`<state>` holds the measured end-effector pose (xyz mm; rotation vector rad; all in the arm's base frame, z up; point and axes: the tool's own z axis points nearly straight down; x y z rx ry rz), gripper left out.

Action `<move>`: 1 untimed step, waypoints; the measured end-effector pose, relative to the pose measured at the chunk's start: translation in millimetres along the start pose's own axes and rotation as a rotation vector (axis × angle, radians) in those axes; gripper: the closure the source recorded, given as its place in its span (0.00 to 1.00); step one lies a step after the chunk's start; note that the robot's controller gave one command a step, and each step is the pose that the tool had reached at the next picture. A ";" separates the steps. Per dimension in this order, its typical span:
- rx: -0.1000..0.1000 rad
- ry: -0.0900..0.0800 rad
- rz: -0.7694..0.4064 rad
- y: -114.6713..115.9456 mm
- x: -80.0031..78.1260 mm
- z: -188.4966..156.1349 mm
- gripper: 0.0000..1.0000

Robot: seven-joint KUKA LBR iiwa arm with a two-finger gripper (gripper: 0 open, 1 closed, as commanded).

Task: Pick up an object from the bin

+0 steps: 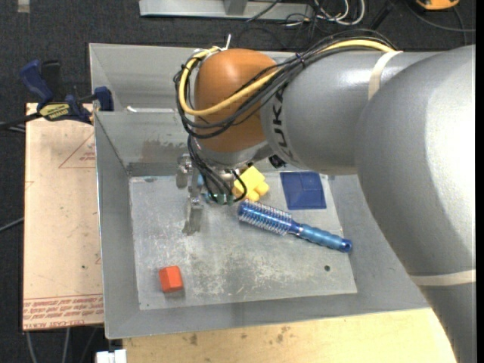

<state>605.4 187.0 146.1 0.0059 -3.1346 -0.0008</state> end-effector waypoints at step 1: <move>0.000 -0.011 -0.299 38.7 111.9 77.4 0.00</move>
Offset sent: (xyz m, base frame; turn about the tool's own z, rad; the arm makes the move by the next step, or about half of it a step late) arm -0.1128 0.0370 -0.0761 -0.2972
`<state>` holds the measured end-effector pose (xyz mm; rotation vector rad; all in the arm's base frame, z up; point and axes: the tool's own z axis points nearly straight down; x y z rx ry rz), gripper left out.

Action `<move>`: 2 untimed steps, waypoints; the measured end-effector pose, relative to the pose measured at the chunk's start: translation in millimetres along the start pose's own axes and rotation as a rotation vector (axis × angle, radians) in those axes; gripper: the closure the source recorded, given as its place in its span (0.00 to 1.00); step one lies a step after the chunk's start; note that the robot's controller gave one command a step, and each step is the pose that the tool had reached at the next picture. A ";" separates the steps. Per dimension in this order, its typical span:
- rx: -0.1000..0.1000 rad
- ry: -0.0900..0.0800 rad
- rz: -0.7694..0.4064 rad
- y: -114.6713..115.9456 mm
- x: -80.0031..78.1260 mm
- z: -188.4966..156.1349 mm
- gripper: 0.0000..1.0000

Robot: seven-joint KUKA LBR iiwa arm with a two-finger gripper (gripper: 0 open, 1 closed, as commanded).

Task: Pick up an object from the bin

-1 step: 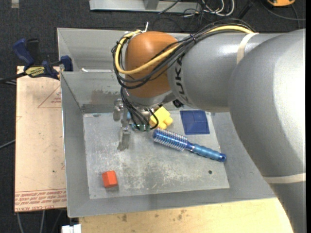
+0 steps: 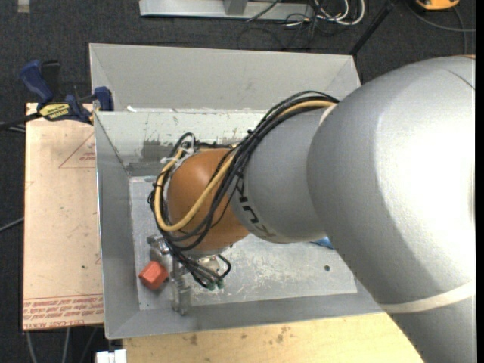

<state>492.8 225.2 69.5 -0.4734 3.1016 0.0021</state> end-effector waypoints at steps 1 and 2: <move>-0.003 -0.001 -0.011 30.4 3.0 -32.3 0.00; -0.001 0.001 -0.327 26.1 -5.1 -30.4 0.00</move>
Offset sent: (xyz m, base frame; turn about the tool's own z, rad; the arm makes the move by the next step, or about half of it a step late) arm -0.0122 0.0250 0.0305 -0.0066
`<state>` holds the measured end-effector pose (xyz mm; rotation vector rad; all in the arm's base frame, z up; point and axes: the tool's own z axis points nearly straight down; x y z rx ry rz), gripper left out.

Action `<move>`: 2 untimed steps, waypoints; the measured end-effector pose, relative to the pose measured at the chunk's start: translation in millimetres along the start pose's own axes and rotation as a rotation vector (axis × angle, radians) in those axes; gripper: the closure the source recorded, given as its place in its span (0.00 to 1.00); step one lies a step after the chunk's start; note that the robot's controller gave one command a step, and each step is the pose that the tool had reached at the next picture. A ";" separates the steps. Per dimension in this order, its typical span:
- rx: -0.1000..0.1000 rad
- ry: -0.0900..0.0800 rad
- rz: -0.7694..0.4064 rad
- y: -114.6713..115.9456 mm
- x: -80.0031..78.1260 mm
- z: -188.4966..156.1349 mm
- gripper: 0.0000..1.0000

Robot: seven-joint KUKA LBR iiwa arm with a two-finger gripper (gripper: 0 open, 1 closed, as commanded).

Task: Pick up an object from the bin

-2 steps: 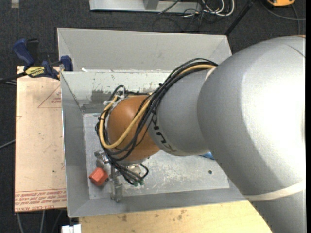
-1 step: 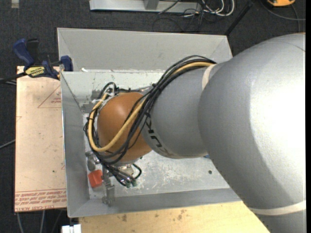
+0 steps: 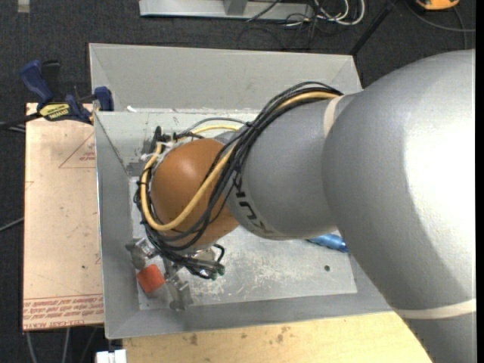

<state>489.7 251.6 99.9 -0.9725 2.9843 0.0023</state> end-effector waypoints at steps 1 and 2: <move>0.003 -0.011 0.094 -14.3 11.0 27.8 0.00; 0.007 -0.015 -0.038 -1.0 4.8 26.7 0.00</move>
Offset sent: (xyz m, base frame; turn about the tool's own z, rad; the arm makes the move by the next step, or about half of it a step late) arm -0.0046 -0.0189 -0.0299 0.0925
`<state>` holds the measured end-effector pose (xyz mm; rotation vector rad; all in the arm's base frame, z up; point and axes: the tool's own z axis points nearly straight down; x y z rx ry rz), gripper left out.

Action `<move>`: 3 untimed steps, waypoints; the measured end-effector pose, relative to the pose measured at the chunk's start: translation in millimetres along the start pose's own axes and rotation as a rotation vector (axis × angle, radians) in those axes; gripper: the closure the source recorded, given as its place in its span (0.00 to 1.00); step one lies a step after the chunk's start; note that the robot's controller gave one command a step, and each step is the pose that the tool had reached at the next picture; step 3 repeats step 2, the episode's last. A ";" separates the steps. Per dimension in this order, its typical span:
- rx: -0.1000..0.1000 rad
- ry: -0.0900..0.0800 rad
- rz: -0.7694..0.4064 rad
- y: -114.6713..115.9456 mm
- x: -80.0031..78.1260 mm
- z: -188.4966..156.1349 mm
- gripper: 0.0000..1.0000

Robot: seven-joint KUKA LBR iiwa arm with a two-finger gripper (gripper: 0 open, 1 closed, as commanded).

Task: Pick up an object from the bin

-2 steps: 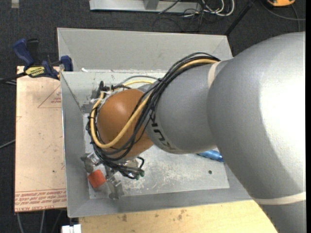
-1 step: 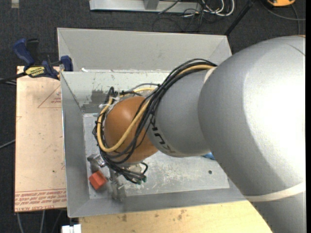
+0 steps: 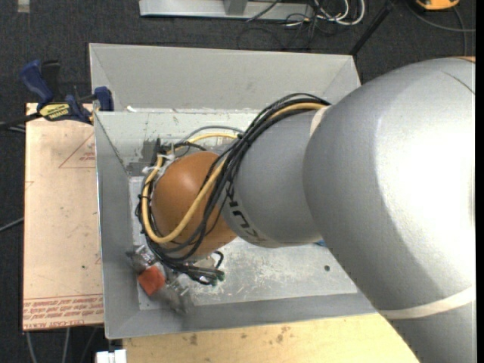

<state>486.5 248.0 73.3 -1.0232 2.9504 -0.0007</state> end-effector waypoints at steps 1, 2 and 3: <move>-0.004 0.005 0.000 1.8 1.1 0.8 1.00; -0.006 0.011 0.002 1.8 -1.2 -35.2 1.00; -0.006 0.011 0.002 1.8 -1.2 -35.2 1.00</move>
Offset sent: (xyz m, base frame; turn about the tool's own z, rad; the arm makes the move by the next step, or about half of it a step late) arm 0.0000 0.0000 0.0000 0.0000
